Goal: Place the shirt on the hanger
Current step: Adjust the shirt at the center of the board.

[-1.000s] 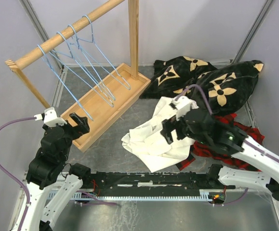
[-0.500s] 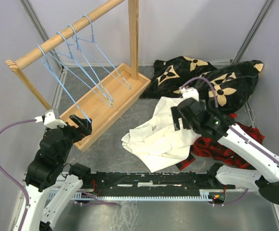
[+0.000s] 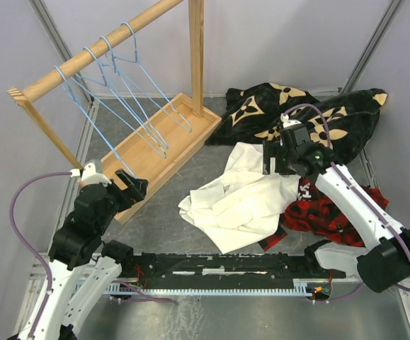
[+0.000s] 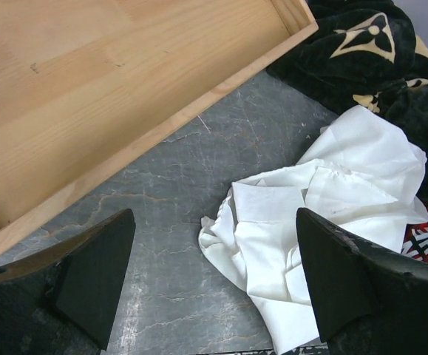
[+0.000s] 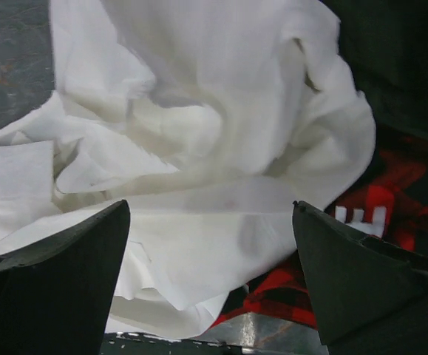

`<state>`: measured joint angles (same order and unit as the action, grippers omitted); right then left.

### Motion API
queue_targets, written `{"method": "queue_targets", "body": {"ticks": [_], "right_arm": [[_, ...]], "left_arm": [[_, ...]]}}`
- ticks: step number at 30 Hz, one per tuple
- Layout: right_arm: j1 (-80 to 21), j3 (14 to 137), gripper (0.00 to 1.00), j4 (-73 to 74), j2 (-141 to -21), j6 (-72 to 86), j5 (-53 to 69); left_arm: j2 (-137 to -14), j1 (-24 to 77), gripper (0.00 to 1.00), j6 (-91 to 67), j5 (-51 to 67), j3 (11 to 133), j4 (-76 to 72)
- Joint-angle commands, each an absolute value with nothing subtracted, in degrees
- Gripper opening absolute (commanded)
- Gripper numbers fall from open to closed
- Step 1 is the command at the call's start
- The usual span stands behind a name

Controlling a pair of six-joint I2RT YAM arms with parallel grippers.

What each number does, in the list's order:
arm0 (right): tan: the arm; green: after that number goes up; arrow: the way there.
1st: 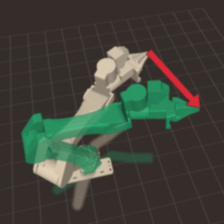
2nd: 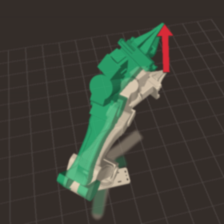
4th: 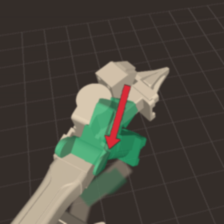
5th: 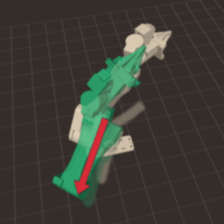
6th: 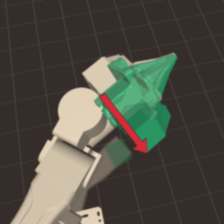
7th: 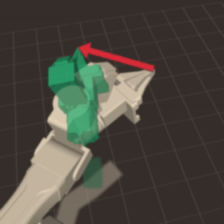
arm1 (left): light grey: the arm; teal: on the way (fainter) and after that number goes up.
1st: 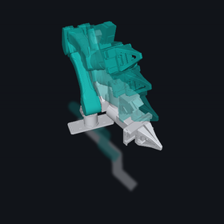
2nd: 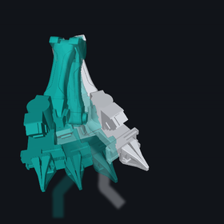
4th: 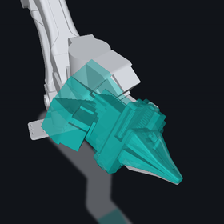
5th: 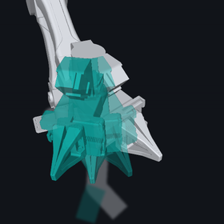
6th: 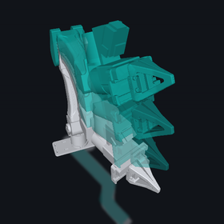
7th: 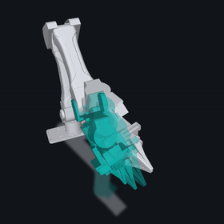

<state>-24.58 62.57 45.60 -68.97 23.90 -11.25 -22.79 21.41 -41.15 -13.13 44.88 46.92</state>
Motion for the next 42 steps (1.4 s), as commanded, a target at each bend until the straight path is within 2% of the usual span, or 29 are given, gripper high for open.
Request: {"method": "queue_targets", "body": {"ticks": [1, 3, 8, 12, 15, 19, 25, 34, 42], "right_arm": [[-23.97, 63.86, 0.99, 32.88, -71.73, 15.78, 6.24], [-23.95, 65.93, 0.99, 31.97, -74.42, 13.85, 8.85], [-23.92, 72.03, 0.97, 33.57, -82.04, 11.08, 1.02], [-23.95, 75.85, 0.95, 34.06, -88.22, 8.96, -0.13], [-23.98, 78.55, 0.89, 34.92, -92.01, 7.84, 1.52], [-23.96, 80.54, 0.60, 35.76, -94.36, 7.78, 7.81], [-23.98, 81.18, 0.02, 34.39, -87.24, 9.95, 8.44], [-23.96, 97.88, 0.00, 37.12, -76.17, 10.96, -3.41], [-23.95, 124.86, 0.00, 41.94, -80.66, 6.91, -7.26]], "left_arm": [[-23.24, 21.60, 0.95, -43.51, -10.34, 44.45, 42.81], [-23.73, 21.61, 0.95, -42.90, -10.21, 44.69, 42.80], [-24.26, 21.62, 0.95, -41.87, -10.17, 45.84, 43.43], [-24.00, 21.64, 0.95, -41.45, -10.39, 46.63, 44.40], [-23.98, 21.62, 0.95, -41.02, -10.52, 47.45, 45.13], [-23.54, 21.61, 0.94, -40.66, -11.59, 48.70, 46.77], [-22.53, 21.62, 0.94, -40.64, -12.22, 48.84, 47.19], [-22.97, 21.62, 0.99, -39.09, -12.18, 49.92, 47.11], [-23.17, 21.62, 0.99, -38.68, -12.22, 50.52, 47.12]]}}
